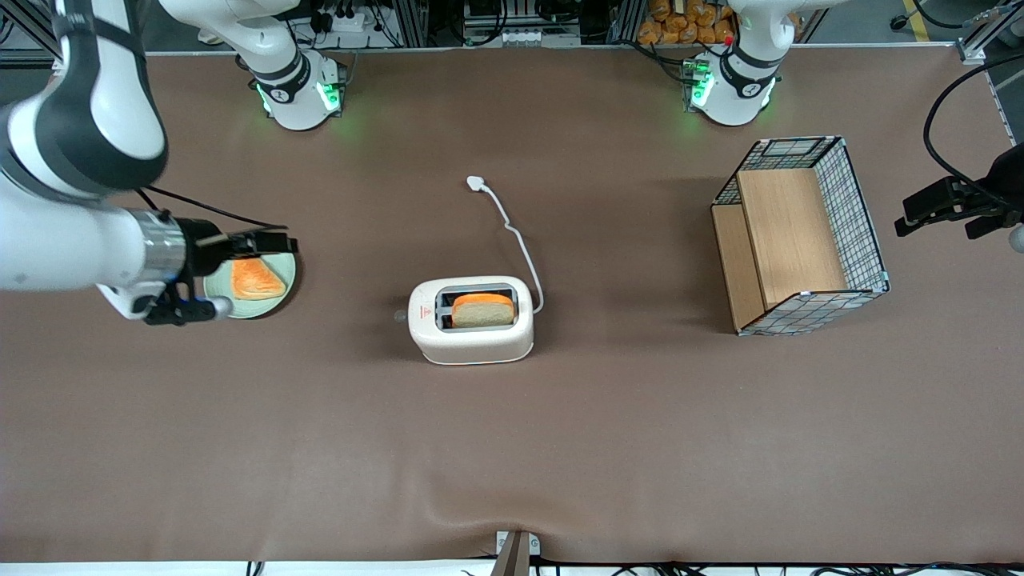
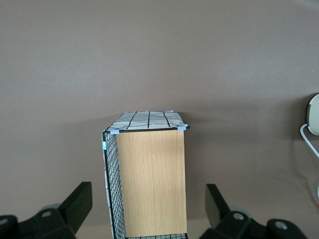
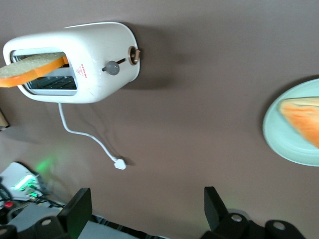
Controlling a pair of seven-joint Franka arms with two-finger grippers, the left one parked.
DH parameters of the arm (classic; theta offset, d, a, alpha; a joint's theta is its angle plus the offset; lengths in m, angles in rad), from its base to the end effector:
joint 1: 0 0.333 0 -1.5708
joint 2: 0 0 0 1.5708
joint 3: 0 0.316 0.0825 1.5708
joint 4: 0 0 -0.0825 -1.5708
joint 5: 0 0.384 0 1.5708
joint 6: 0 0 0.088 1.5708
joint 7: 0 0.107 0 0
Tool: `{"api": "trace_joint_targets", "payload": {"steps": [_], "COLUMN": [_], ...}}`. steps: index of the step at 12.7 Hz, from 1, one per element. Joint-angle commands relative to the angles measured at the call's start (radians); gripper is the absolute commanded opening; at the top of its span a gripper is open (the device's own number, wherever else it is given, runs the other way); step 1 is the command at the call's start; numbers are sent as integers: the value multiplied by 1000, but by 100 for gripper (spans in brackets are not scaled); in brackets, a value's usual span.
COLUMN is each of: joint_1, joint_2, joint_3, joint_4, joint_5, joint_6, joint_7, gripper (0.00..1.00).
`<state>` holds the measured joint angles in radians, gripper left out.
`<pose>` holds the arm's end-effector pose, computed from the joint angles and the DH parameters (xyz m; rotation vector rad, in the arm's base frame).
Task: Press toaster button with right arm
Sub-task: 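Swing the right gripper over the plate toward the toaster's lever side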
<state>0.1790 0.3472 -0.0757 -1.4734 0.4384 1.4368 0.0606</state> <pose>0.6124 0.1200 0.4649 -2.7033 -0.0220 0.5685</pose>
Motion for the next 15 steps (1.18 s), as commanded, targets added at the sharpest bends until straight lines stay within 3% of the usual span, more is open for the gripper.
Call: {"api": "trace_joint_targets", "payload": {"steps": [1, 3, 7, 12, 13, 15], "joint_1": [14, 31, 27, 39, 37, 42], "joint_2": [45, 62, 131, 202, 210, 225], "joint_3": [-7, -7, -7, -6, -7, -6], "joint_4": [10, 10, 10, 10, 10, 10], "joint_5": [75, 94, 238, 361, 379, 405], "joint_6": [34, 59, 73, 106, 108, 132], "joint_7": [-4, -4, -4, -4, -4, -4], "gripper": [100, 100, 100, 100, 99, 83]}}
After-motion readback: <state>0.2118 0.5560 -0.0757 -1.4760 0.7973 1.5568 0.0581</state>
